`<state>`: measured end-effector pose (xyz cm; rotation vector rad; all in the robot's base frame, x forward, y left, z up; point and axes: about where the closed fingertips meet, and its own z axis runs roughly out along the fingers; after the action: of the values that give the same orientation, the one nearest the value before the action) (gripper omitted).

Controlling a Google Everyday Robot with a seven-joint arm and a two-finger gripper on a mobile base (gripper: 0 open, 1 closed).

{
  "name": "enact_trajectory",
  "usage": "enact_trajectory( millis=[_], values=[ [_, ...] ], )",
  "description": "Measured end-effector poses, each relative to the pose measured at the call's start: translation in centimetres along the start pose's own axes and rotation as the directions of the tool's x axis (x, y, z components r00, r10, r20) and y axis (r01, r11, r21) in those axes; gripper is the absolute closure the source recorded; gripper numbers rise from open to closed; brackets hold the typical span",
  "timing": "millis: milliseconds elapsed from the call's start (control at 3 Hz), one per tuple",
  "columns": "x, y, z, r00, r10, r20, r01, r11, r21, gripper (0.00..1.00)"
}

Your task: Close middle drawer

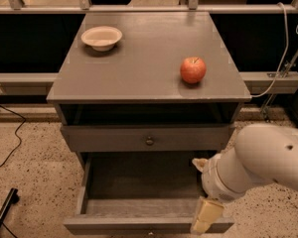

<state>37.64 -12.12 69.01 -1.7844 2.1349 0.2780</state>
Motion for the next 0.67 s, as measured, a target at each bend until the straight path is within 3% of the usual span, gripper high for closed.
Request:
enact_trajectory(
  millis=[333,667],
  values=[
    [7.5,2.7,6.6,0.999,0.022,0.025,-0.023,0.9992,0.034,0.00],
    [12.2,3.5,8.7,0.991,0.055,0.120,-0.069,0.9910,0.115,0.00]
  ],
)
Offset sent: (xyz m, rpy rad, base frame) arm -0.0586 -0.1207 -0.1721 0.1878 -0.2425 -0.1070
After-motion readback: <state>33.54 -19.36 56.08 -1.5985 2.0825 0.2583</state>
